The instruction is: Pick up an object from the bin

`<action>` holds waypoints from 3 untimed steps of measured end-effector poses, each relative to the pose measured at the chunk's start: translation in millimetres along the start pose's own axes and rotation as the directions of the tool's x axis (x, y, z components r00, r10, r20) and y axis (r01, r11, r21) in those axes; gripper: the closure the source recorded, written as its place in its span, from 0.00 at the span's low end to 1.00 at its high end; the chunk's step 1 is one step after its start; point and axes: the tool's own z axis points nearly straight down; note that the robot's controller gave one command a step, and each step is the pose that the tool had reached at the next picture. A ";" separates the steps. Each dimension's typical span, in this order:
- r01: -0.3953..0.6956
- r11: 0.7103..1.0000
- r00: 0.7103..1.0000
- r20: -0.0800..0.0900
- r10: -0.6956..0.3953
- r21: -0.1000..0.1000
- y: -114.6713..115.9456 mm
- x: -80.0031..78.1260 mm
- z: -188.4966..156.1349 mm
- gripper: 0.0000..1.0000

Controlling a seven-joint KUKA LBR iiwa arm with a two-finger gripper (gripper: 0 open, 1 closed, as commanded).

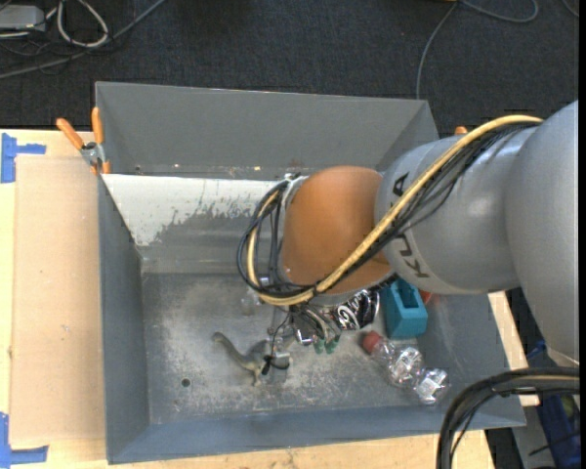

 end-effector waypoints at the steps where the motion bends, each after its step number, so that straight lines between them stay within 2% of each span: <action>1: 0.223 0.975 0.975 0.006 -0.223 0.000 -15.5 -2.1 39.7 0.00; 2: 0.269 0.963 0.963 -0.001 -0.269 -0.001 -22.9 8.8 54.7 1.00; 3: 0.268 0.963 0.963 -0.001 -0.268 -0.001 -22.8 8.8 54.7 1.00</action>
Offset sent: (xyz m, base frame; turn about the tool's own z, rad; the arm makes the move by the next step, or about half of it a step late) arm -0.0058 -0.0238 -0.0540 -0.2768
